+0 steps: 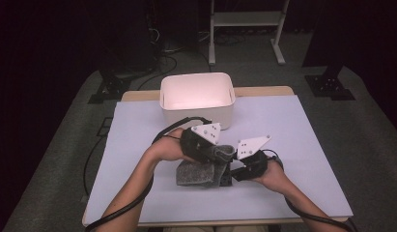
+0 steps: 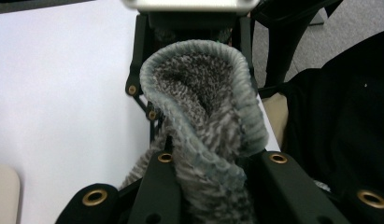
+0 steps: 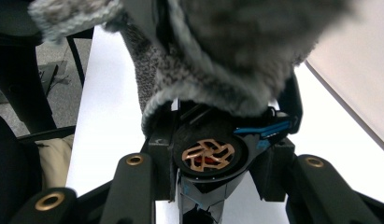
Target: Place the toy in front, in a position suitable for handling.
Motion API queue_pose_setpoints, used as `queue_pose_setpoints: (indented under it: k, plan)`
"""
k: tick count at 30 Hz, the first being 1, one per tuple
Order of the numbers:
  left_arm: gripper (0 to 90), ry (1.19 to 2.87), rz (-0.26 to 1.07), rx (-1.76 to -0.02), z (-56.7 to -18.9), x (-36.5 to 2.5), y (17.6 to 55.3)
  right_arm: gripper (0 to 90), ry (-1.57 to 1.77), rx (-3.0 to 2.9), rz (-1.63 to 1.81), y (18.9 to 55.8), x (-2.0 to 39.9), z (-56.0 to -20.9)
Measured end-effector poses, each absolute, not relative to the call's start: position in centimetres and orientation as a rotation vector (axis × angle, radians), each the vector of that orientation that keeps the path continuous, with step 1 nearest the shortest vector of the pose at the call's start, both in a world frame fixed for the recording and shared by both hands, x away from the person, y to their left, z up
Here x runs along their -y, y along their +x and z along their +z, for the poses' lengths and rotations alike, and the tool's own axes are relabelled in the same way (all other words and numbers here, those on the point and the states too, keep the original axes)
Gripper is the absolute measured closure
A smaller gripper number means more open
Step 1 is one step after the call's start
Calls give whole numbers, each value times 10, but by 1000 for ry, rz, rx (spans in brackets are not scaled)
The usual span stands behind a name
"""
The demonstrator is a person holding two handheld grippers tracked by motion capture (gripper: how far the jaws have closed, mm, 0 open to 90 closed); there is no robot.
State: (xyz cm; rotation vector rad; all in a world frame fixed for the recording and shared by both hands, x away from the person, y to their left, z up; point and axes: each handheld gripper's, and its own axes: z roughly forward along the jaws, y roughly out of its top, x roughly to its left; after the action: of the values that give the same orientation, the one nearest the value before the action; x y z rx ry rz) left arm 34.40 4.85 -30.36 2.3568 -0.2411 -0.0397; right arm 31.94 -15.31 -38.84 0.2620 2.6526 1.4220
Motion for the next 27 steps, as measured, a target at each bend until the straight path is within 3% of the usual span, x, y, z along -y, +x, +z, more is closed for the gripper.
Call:
queue_pose_setpoints:
  k: [16,27]
  plan:
    - [767,2295,-56,157,-321,-76,347,566,273,-2677,1372,317,166,-384]
    - [764,2257,-90,165,-330,-71,347,557,278,-2733,1263,317,172,-377]
